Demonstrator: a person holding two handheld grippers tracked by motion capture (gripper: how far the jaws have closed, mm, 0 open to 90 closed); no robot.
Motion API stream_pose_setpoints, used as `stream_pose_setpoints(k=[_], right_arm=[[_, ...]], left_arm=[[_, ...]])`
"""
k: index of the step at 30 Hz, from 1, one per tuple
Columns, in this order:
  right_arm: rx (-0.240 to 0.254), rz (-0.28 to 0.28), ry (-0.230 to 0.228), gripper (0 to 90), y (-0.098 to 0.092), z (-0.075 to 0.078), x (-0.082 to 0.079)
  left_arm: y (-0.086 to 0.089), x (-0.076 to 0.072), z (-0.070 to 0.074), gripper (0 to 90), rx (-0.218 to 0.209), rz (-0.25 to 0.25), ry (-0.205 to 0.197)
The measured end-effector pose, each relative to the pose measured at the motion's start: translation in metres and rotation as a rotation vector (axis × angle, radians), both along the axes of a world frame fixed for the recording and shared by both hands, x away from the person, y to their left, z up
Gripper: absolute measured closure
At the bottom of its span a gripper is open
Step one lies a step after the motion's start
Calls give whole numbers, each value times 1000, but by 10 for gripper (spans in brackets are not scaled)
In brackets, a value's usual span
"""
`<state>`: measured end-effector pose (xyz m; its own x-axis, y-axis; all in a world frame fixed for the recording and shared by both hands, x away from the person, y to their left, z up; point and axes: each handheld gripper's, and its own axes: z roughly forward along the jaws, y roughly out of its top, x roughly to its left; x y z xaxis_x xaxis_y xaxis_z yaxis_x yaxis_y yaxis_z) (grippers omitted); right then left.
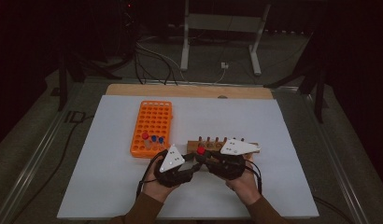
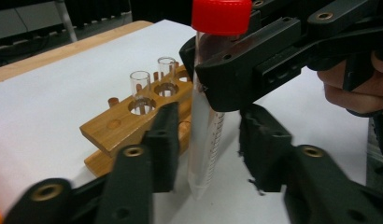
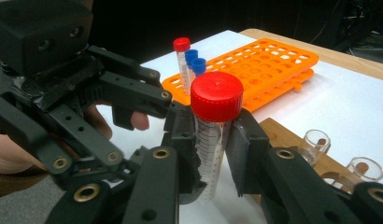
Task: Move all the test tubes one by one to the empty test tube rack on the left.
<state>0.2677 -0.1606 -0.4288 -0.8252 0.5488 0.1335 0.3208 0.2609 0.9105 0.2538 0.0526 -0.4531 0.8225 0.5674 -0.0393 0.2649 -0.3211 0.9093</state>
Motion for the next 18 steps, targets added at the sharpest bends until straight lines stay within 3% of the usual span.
stream_pose_setpoints(k=[6, 11, 18], right_arm=[[-4, 8, 2, 745, 2, -1, -1], [-1, 8, 4, 736, 2, -1, -1], [47, -8, -7, 563, -7, 3, 1]], left_arm=[[-1, 1, -2, 733, 20, -3, 8], [0, 1, -2, 751, 21, -1, 13], [8, 6, -6, 751, 18, 32, 27]])
